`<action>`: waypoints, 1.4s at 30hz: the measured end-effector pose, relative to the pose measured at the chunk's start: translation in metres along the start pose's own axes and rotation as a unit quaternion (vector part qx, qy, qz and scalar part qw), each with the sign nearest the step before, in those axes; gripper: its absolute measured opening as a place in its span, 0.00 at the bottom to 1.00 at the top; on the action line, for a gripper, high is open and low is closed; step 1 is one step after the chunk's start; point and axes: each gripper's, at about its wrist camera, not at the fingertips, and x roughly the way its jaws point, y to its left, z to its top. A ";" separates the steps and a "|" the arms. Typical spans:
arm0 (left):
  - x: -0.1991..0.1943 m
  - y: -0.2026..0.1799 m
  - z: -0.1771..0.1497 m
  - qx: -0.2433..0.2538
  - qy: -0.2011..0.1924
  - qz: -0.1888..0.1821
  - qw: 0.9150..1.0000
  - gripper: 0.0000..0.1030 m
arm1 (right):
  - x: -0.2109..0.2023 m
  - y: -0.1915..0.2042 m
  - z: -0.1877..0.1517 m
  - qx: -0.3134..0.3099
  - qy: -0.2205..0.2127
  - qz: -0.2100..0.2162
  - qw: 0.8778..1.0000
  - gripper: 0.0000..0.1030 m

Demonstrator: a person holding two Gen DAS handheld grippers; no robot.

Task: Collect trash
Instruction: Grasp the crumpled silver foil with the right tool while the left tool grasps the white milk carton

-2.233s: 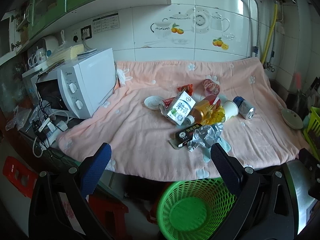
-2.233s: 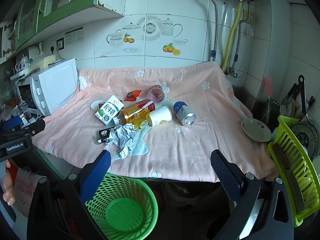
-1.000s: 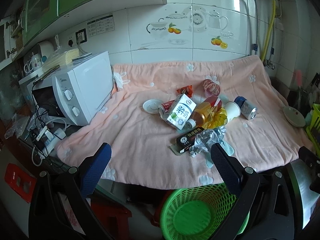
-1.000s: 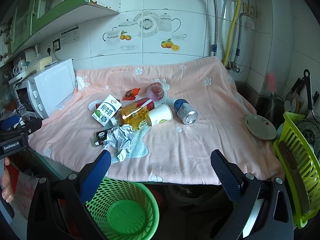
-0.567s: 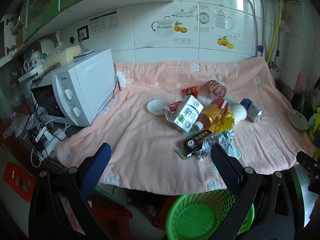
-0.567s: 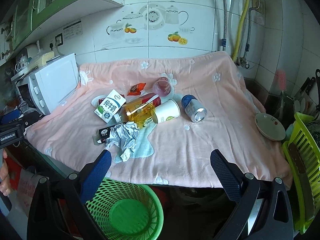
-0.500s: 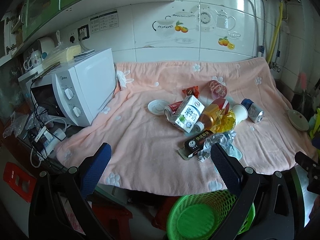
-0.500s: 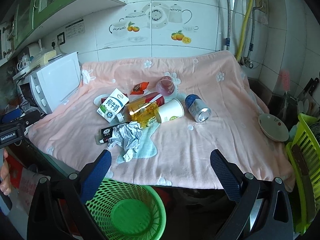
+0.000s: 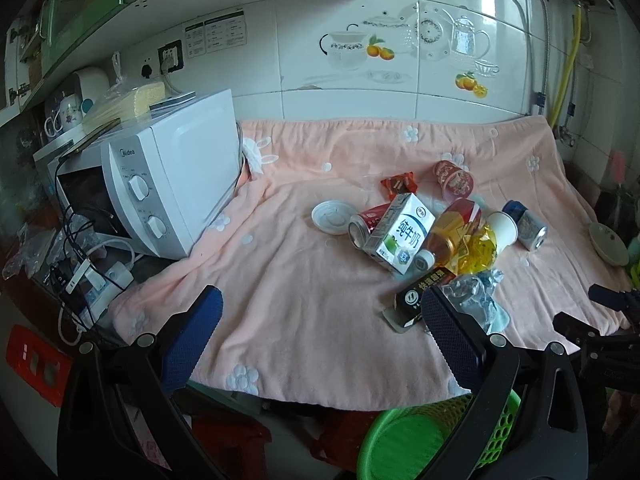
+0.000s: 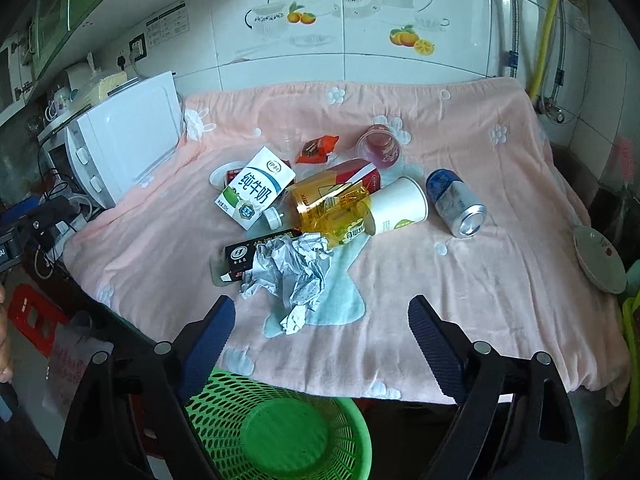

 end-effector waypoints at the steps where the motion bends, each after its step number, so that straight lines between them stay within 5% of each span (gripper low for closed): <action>1: 0.003 0.001 0.001 0.000 0.001 -0.002 1.000 0.95 | 0.007 0.002 0.002 -0.002 0.003 0.001 1.000 0.82; 23: 0.094 0.001 0.031 0.042 0.033 -0.060 0.997 0.84 | 0.144 0.017 0.023 -0.007 0.085 -0.015 0.996 0.73; 26: 0.109 -0.010 0.036 0.055 0.038 -0.074 0.995 0.84 | 0.158 0.015 0.023 -0.001 0.095 -0.017 0.995 0.64; 33: 0.144 -0.038 0.048 0.087 0.047 -0.115 0.988 0.84 | 0.160 0.007 0.023 0.018 0.097 -0.015 0.995 0.46; 42: 0.214 -0.061 0.068 0.101 0.093 -0.201 0.970 0.83 | 0.141 -0.002 0.023 0.024 0.085 -0.020 0.996 0.40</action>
